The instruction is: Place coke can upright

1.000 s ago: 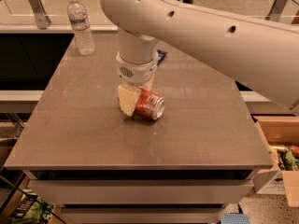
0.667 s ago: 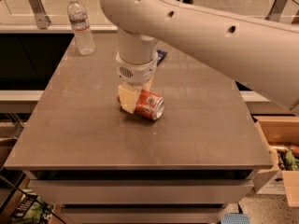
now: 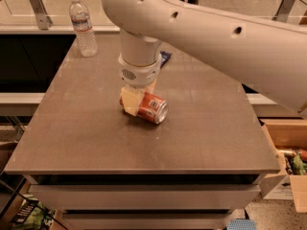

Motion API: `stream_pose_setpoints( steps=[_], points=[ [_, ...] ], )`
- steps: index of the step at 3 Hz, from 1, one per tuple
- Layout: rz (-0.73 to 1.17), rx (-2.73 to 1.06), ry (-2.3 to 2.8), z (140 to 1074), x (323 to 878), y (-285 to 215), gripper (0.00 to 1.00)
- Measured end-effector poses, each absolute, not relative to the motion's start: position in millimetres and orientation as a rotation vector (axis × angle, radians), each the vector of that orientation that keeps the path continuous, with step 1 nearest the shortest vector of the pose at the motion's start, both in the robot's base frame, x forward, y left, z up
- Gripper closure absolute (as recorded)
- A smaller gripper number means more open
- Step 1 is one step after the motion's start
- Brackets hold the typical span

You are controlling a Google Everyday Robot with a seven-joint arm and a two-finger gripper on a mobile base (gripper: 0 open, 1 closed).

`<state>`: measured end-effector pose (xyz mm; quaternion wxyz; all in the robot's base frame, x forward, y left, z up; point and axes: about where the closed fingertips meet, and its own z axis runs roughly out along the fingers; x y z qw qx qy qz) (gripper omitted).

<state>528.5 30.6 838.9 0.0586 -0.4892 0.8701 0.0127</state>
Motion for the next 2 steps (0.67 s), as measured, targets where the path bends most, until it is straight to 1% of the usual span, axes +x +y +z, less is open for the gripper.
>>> stream_pose_setpoints(
  steps=[2],
  points=[
    [0.062,-1.472,2.575,845.7,526.7,24.4,1.00]
  ],
)
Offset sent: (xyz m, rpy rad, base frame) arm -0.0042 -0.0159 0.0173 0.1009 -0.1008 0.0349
